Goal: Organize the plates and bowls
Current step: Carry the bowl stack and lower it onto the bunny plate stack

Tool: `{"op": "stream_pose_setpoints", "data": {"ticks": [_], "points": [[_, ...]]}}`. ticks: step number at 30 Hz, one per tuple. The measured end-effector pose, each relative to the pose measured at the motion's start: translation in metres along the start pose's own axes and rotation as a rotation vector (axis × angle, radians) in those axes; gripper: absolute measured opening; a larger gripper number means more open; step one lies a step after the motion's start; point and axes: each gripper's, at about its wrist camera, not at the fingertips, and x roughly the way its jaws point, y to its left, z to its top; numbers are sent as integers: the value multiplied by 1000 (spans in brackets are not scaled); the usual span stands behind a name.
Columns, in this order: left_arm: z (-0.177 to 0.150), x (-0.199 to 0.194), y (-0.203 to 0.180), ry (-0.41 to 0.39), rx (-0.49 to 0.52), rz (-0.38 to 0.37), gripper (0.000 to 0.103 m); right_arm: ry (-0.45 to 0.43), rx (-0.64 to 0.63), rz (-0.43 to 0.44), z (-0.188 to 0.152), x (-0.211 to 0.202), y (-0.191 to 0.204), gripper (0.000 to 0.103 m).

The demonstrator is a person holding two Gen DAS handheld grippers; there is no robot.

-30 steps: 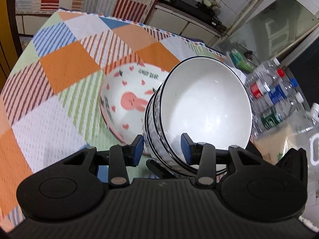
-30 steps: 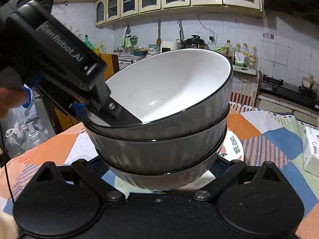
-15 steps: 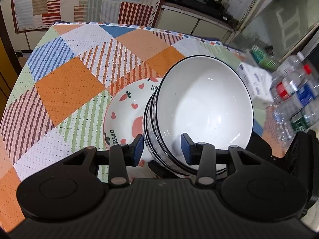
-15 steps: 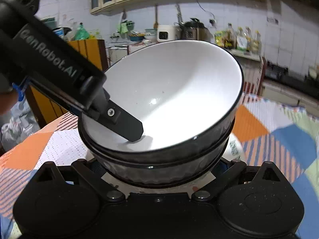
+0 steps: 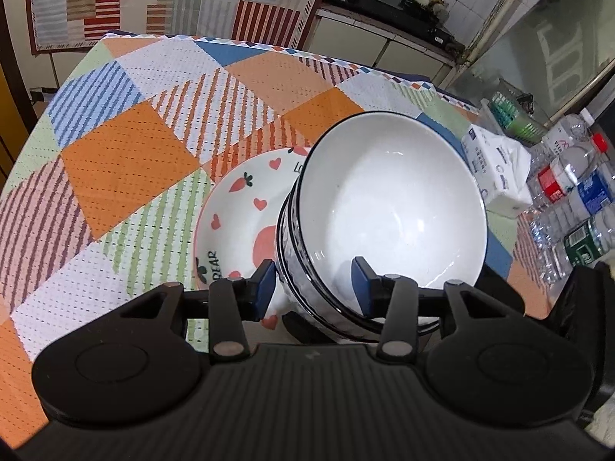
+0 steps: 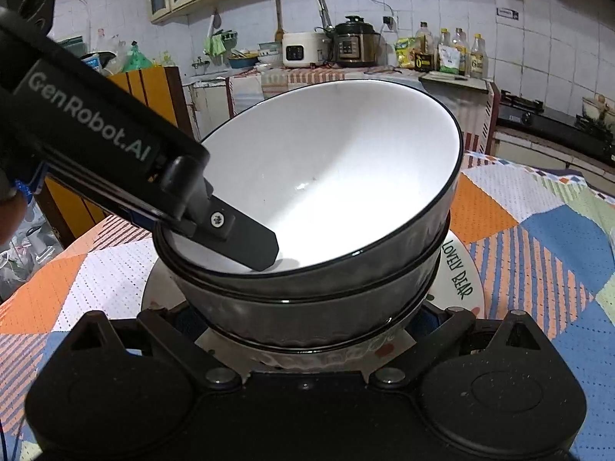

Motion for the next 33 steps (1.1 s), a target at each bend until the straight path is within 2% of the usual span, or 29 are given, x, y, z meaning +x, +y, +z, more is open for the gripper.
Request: {"op": "stream_pose_setpoints", "data": {"ticks": [8,15,22,29,33], "points": [[1,6,-3,4,-18,2,44,16,-32,-39,-1,4,4,100],[-2,3,0,-18,-60,34,56,48,-27,-55,0,1,7,100],[-6,-19,2,-77,-60,35,60,100,-15,-85,4,-11,11,100],[-13,-49,0,-114,-48,24,64,102,19,-91,2,-33,14,100],[-21,-68,-1,-122,-29,43,65,80,20,-94,2,-54,16,100]]}}
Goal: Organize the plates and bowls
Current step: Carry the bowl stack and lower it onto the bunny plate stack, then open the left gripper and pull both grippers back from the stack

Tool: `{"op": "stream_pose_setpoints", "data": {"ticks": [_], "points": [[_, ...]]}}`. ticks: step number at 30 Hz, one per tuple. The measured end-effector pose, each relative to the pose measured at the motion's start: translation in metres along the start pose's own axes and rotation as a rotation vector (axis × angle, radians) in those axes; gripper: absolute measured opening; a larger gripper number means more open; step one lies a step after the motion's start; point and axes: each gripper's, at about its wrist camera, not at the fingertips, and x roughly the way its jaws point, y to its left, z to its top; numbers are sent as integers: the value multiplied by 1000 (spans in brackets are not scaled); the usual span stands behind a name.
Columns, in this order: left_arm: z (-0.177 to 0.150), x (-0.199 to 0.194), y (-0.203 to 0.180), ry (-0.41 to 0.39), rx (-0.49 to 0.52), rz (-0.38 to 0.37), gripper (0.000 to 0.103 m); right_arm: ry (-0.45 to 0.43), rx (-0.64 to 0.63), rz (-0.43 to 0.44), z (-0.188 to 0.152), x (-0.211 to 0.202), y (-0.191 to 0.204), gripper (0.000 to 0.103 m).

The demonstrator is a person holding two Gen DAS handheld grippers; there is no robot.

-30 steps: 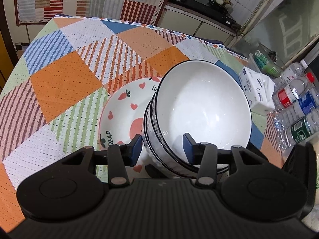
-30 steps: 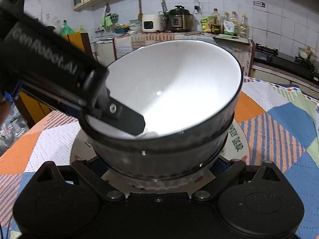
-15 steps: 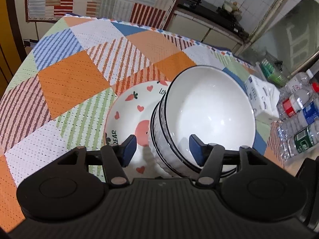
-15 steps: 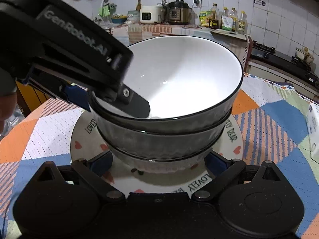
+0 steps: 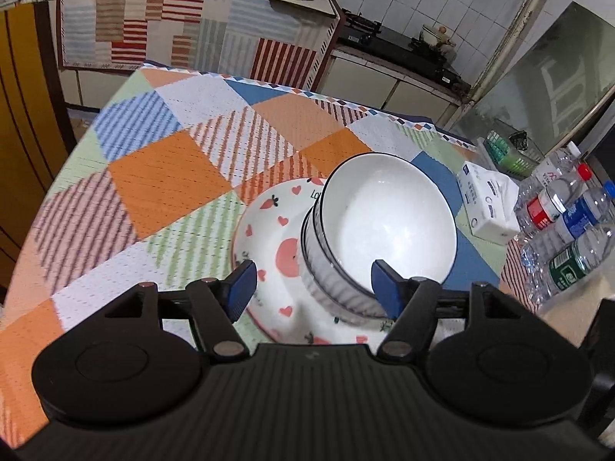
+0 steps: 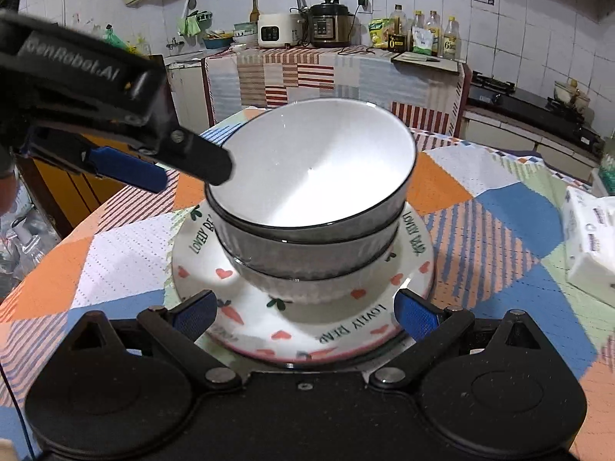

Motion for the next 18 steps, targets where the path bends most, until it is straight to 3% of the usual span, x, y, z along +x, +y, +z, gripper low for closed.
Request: {"op": "stream_pose_setpoints", "data": {"ticks": [13,18], "points": [[-23,-71,-15,-23,86,49,72,-36,16,-77,10,-78,8,101],[-33,-92,-23,-18,107,54,81,-33,64,-87,10,-101,13,101]]}}
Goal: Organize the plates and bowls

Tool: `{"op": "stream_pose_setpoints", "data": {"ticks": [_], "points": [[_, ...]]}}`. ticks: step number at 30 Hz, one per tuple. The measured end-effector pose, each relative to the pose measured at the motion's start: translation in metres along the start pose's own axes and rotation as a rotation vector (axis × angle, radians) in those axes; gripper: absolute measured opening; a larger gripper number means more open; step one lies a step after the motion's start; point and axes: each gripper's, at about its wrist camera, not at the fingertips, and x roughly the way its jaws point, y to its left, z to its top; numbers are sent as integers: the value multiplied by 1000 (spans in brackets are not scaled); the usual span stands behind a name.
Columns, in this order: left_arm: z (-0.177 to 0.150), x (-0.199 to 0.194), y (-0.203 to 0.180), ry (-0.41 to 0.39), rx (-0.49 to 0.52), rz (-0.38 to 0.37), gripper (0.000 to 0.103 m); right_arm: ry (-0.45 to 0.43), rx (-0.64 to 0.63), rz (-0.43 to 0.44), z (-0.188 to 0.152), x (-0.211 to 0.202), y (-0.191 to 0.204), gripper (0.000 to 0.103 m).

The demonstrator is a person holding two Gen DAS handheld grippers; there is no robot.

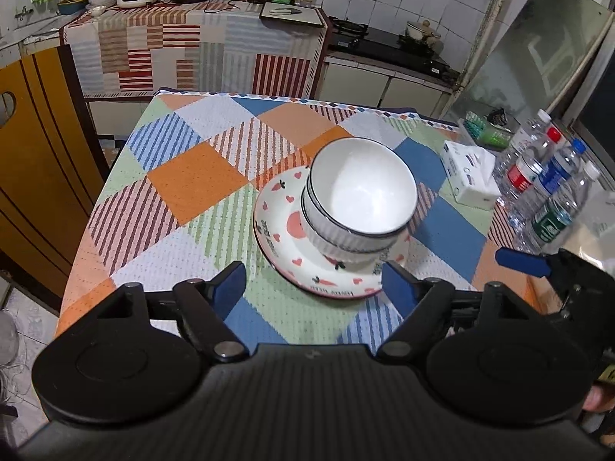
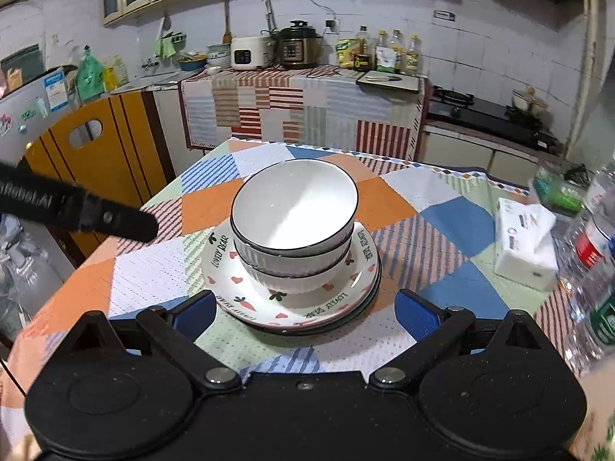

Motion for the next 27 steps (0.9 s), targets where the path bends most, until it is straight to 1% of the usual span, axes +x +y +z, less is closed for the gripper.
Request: {"op": "stream_pose_setpoints", "data": {"ticks": [1,3,6,9,12,16,20,23,27], "points": [[-2,-5,-1,-4,2,-1,83,1,8,-8,0,-4,1,101],[-6,-13,-4,-7,11,-3,91,11,17,-35,-1,-10,3,101],[-12,-24,-8,-16,28,11,96,35,28,-72,0,-18,7,101],[-17,-34,-14,-27,48,46,100,50,39,-102,-1,-27,8,101],[-22,-43,-18,-12,64,83,100,72,17,-121,-1,-37,11,101],[-31,-54,-23,-22,77,107,100,60,-18,-165,-4,-56,16,101],[-40,-61,-31,-31,92,144,100,81,-3,-176,-7,-68,19,101],[-46,-65,-32,-37,83,137,100,95,15,-197,-9,-75,19,101],[-53,-69,-32,-38,66,148,100,105,55,-200,-14,-83,18,101]]}}
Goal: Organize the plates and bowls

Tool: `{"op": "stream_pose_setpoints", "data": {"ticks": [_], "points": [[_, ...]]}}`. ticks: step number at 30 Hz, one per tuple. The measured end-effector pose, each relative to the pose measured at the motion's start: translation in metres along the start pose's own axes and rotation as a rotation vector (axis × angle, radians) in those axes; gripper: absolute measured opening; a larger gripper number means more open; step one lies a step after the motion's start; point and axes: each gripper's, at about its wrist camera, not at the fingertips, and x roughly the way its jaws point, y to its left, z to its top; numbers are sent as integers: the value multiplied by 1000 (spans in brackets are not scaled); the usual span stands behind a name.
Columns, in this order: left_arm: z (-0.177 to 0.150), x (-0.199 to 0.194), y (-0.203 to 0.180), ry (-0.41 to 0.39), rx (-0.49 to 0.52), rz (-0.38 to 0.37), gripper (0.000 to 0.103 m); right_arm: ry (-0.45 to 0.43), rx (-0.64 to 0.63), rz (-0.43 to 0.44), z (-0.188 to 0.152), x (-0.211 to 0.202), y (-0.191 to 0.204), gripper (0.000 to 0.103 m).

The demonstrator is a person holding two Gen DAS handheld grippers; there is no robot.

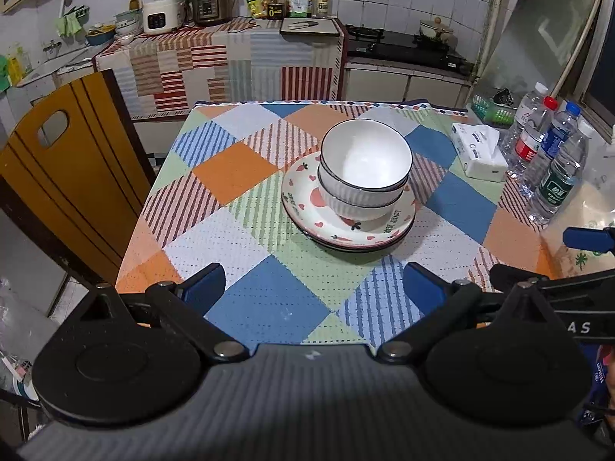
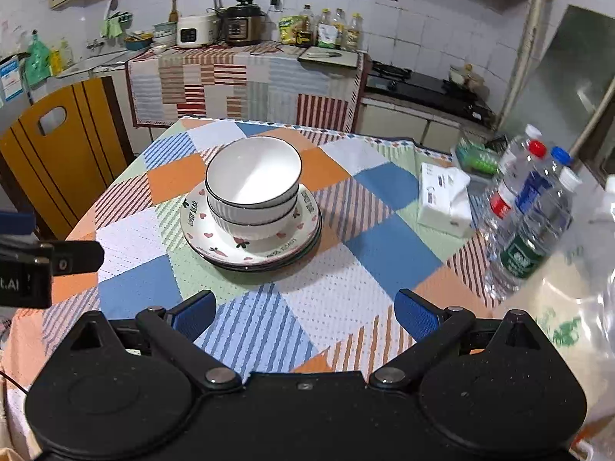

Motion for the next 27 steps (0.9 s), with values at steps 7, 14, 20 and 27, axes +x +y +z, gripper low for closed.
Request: {"op": "stream_pose_setpoints", "data": {"ticks": [7,14,20,27], "points": [[-9,-2,-1,-14,1,64,100,23,22,-17,-8,-4,2,101],[-10,-4,4,-23,-25,75,100,32,30,-36,-13,-8,3,101],[-9,-5,1,-19,-19,72,100,32,35,-45,-12,-10,2,101],[-11,-5,0,-7,-20,62,100,37,27,-48,-15,-11,3,101]]}}
